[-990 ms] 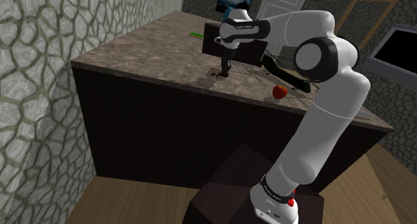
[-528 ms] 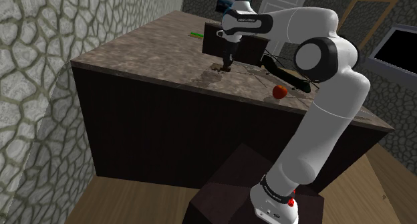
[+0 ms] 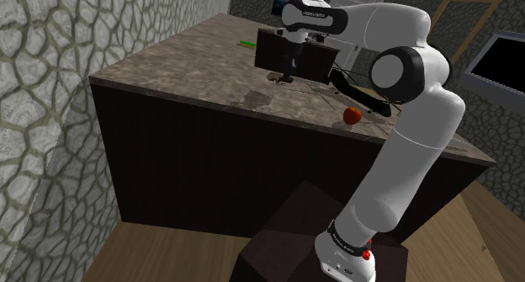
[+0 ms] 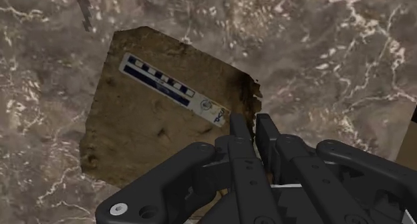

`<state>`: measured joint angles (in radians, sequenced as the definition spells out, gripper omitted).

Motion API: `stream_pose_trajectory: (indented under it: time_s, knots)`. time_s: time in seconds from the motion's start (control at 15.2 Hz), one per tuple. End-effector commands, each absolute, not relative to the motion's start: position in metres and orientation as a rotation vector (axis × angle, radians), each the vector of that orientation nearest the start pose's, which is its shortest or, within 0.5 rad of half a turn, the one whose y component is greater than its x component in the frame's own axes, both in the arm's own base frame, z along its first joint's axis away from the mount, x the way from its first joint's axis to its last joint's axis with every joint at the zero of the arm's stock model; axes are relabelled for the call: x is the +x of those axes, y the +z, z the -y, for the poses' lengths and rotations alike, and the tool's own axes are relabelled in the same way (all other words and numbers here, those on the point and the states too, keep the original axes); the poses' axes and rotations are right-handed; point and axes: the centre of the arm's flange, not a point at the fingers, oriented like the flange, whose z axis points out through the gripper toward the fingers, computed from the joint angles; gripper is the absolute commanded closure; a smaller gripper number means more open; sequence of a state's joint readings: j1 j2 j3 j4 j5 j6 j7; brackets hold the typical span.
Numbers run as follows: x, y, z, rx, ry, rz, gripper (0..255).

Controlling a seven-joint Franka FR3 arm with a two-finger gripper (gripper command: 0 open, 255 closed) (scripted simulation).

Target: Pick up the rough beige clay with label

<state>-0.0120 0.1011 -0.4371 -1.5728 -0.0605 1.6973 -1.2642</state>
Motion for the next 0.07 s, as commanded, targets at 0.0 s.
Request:
stream_pose_trajectory:
  time_s: [0.0]
  knots:
    - [0.5363, 0.5857, 0.2518, -2.962, 0.091, 1.295, 255]
